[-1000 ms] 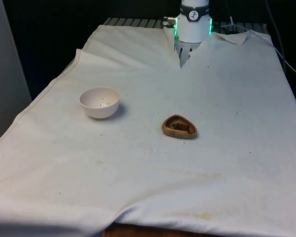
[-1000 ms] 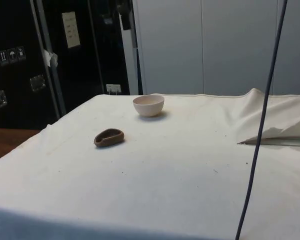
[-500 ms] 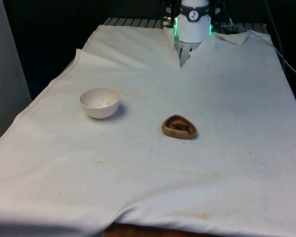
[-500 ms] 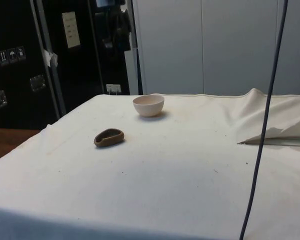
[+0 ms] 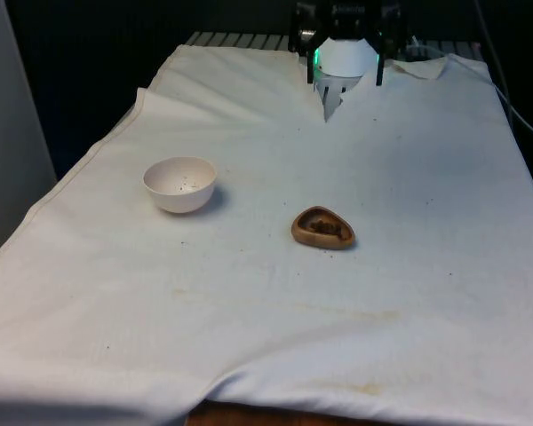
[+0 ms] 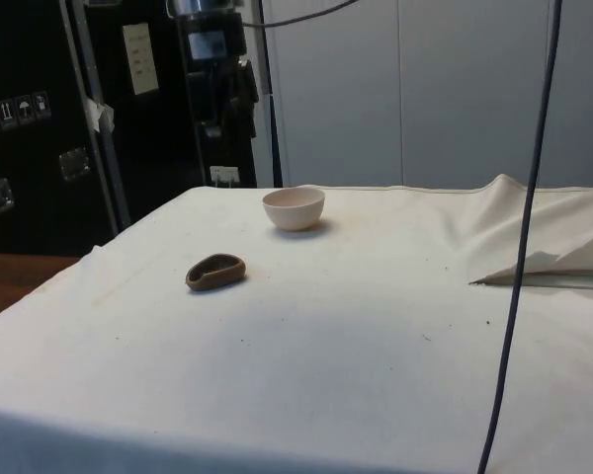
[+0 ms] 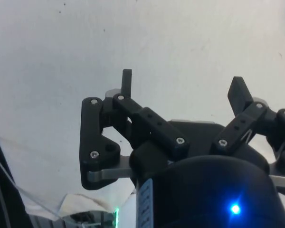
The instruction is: Pour the coffee beans from the cup into the bowl.
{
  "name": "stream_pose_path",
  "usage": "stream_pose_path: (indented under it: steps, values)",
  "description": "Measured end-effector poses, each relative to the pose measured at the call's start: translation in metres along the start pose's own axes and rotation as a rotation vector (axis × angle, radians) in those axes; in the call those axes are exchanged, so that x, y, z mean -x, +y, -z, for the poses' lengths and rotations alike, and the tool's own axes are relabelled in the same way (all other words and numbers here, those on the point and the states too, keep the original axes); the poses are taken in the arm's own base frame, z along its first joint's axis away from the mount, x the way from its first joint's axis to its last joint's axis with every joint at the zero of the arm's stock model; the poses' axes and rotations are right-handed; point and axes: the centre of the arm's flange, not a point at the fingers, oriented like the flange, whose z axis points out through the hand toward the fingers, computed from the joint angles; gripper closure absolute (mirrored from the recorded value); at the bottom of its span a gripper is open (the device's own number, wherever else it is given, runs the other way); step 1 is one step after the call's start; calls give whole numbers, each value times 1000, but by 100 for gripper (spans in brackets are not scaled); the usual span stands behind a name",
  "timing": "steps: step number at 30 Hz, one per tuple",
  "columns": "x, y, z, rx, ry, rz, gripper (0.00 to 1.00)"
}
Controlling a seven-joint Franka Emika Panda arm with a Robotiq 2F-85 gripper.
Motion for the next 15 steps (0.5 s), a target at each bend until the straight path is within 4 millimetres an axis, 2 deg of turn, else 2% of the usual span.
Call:
stream_pose_path:
  steps: [6,15]
  values:
    - [-8,0,-20,-2,11,-1,0]
    - [-9,3,-32,-2,10,-7,0]
